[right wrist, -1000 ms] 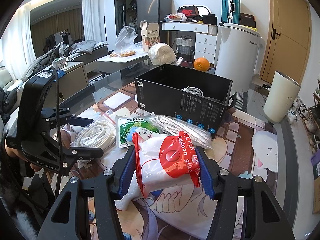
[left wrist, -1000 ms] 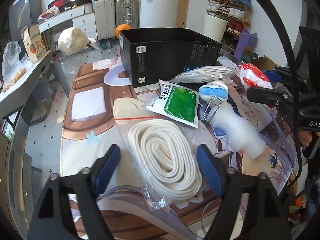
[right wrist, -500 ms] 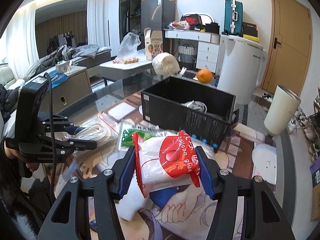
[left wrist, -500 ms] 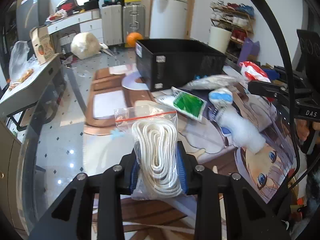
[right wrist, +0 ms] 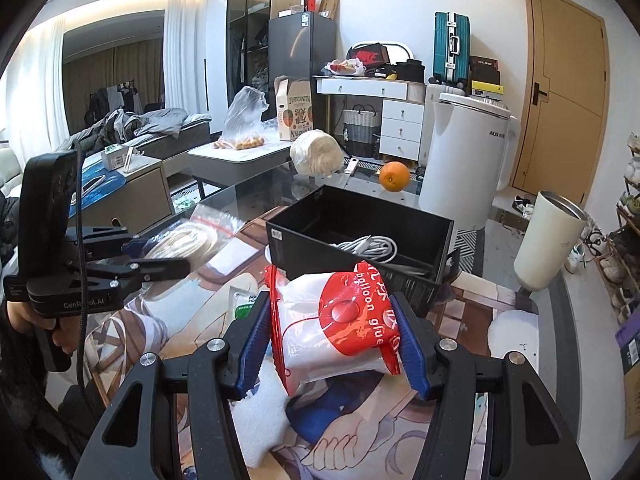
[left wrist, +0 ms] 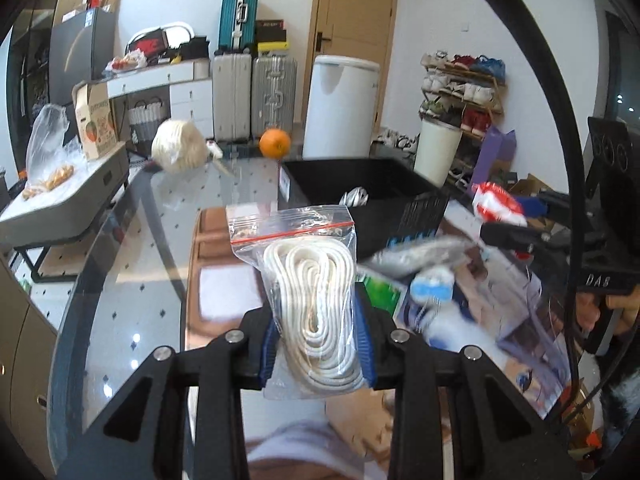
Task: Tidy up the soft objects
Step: 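Lift the red-and-white bag with the right gripper while the left lifts the bagged rope toward the box, then lower the red-and-white bag into the black box and open the right gripper while the left carries the rope over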
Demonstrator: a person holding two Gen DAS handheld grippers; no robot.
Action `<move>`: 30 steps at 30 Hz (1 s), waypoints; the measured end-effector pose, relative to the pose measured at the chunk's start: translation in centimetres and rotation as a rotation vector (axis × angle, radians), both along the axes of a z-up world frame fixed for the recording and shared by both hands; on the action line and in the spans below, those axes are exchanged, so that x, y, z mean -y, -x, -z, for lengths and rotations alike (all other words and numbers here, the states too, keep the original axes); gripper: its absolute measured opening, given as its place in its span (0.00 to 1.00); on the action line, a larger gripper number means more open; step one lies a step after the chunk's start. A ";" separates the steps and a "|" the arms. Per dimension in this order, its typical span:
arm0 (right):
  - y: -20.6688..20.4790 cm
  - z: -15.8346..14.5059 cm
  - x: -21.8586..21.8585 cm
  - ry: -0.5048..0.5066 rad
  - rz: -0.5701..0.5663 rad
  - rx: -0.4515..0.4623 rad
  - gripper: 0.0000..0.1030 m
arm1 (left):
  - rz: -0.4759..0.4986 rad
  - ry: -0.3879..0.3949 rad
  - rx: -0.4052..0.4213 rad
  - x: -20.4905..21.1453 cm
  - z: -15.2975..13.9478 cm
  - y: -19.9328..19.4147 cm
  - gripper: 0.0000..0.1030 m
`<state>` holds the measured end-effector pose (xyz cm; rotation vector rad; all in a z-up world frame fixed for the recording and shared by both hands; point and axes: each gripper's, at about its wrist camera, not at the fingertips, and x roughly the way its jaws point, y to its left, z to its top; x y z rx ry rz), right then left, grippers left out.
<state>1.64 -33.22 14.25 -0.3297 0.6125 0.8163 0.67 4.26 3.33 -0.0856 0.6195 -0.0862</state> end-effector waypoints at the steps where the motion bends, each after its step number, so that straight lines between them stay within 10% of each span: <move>1: -0.1 0.0 -0.1 0.000 0.002 0.000 0.57 | 0.001 -0.003 0.007 0.1 -0.2 -0.3 0.30; 30: -6.5 -2.6 -0.7 -0.047 0.087 0.017 0.57 | -0.006 -0.038 0.064 1.9 -2.8 -8.8 0.31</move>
